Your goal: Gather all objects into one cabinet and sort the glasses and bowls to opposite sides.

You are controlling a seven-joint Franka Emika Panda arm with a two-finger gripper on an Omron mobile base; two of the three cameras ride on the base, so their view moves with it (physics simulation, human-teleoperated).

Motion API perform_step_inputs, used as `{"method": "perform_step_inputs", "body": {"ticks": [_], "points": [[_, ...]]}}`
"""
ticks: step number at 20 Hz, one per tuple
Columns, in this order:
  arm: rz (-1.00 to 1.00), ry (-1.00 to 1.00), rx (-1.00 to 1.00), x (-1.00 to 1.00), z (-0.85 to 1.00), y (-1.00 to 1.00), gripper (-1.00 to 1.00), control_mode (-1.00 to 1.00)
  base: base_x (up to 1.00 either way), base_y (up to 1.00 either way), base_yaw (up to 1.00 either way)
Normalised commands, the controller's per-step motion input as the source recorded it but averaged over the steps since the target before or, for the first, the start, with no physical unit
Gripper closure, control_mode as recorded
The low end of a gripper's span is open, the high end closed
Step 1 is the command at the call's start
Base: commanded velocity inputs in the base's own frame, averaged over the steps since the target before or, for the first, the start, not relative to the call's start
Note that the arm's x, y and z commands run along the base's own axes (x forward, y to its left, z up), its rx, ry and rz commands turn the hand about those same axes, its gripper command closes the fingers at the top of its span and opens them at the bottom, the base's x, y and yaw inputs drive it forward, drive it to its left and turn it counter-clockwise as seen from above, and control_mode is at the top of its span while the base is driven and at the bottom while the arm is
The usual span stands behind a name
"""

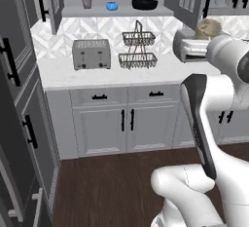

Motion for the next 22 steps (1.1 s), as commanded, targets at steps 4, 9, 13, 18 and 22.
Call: {"method": "perform_step_inputs", "body": {"ticks": [4,9,13,18,22], "points": [[0.00,0.00,0.00,0.00,0.00,0.00,1.00,1.00,0.97,0.42,0.06],[0.00,0.00,0.00,0.00,0.00,0.00,1.00,1.00,1.00,0.55,0.10],[0.00,0.00,0.00,0.00,0.00,0.00,1.00,1.00,1.00,0.49,0.12],[0.00,0.00,0.00,0.00,0.00,0.00,1.00,1.00,1.00,0.10,0.12],[0.00,0.00,0.00,0.00,0.00,0.00,1.00,1.00,0.91,0.00,0.07]]}}
